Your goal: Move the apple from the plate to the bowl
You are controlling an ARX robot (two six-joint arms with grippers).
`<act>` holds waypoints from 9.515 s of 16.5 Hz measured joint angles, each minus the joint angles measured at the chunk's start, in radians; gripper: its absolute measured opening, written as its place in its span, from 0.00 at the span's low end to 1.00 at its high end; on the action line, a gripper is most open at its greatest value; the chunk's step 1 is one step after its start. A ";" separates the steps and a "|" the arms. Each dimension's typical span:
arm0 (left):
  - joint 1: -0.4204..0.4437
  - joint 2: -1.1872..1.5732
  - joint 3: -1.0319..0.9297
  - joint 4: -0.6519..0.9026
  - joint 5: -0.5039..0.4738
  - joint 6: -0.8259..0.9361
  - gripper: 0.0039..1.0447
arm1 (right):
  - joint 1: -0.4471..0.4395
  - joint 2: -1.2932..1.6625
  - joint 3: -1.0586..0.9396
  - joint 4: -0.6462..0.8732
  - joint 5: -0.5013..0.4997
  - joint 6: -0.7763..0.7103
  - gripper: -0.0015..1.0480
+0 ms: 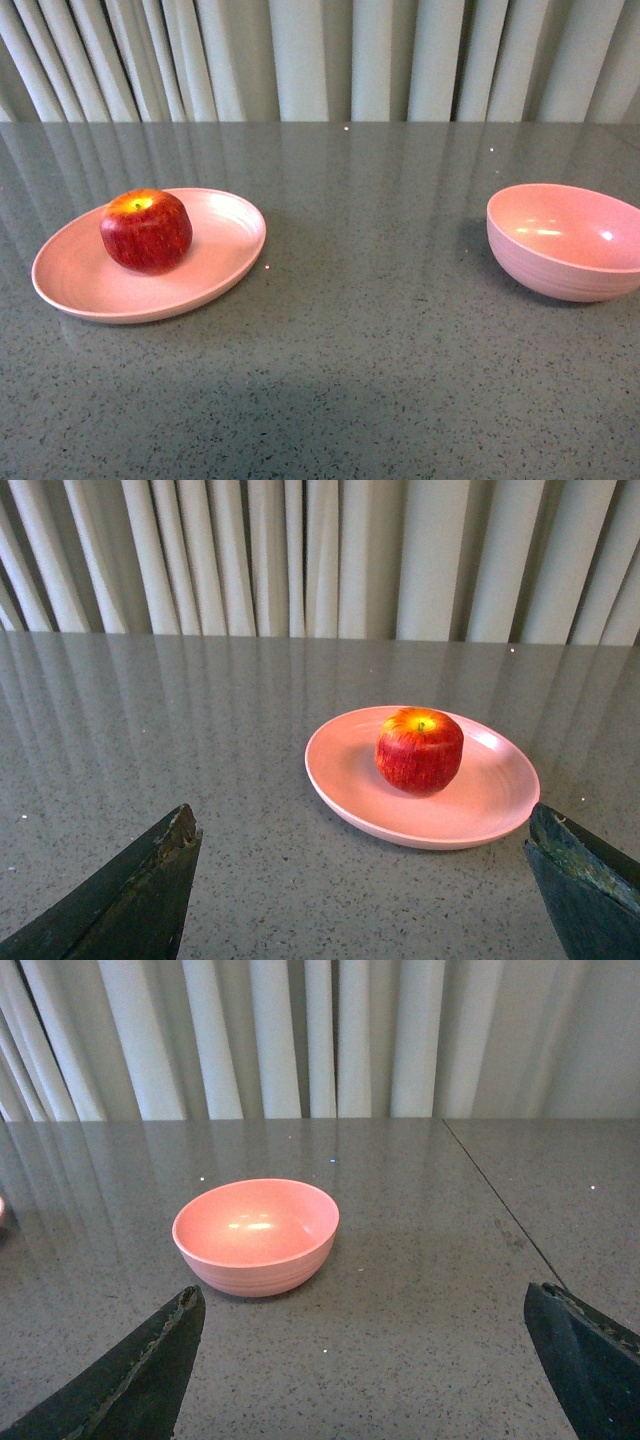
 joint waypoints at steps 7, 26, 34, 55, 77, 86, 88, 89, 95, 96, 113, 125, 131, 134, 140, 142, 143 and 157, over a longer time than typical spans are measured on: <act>0.000 0.000 0.000 0.000 0.000 0.000 0.94 | 0.000 0.000 0.000 0.000 0.000 0.000 0.94; 0.000 0.000 0.000 0.000 0.000 0.000 0.94 | 0.000 0.000 0.000 0.000 0.000 0.000 0.94; 0.000 0.000 0.000 0.000 0.000 0.000 0.94 | 0.027 0.163 0.055 0.163 -0.021 0.080 0.94; 0.000 0.000 0.000 0.000 0.000 0.000 0.94 | -0.025 1.861 1.122 -0.077 -0.117 0.100 0.94; 0.000 0.000 0.000 0.000 0.000 0.000 0.94 | 0.210 1.721 1.213 -0.155 -0.216 0.144 0.03; 0.000 0.000 0.000 0.000 0.000 0.000 0.94 | 0.388 1.978 1.342 -0.174 -0.103 0.190 0.03; 0.000 0.000 0.000 0.000 0.000 0.000 0.94 | 0.389 2.001 1.352 -0.177 -0.082 0.196 0.03; 0.000 0.000 0.000 0.000 0.000 0.000 0.94 | 0.393 2.008 1.357 -0.183 -0.083 0.204 0.03; 0.000 0.000 0.000 0.000 0.000 0.000 0.94 | 0.398 2.012 1.360 -0.187 -0.093 0.234 0.30; 0.000 0.000 0.000 0.000 0.000 0.000 0.94 | 0.391 2.011 1.359 -0.182 -0.092 0.234 0.41; 0.000 0.000 0.000 0.000 0.000 0.000 0.94 | 0.000 0.353 0.156 0.154 -0.003 0.013 0.24; 0.000 0.000 0.000 0.000 0.000 0.000 0.94 | 0.000 0.076 0.034 -0.003 -0.003 0.001 0.02; 0.000 0.000 0.000 0.000 -0.002 0.000 0.94 | 0.000 0.002 0.000 0.004 -0.002 0.000 0.02; 0.000 0.000 0.000 0.000 0.000 0.000 0.94 | 0.000 0.002 0.000 -0.001 -0.001 0.000 0.02; 0.000 0.000 0.000 0.000 0.000 0.000 0.94 | 0.000 0.002 0.000 0.000 -0.001 0.000 0.16; 0.000 0.000 0.000 0.000 0.000 0.000 0.94 | 0.000 0.002 0.000 0.000 -0.001 0.000 0.39; 0.000 0.000 0.000 0.000 0.000 0.000 0.94 | 0.000 0.002 0.000 0.000 -0.001 0.000 0.51; -0.061 0.203 0.147 -0.299 -0.158 -0.096 0.94 | 0.000 0.002 0.000 0.001 0.000 0.000 0.94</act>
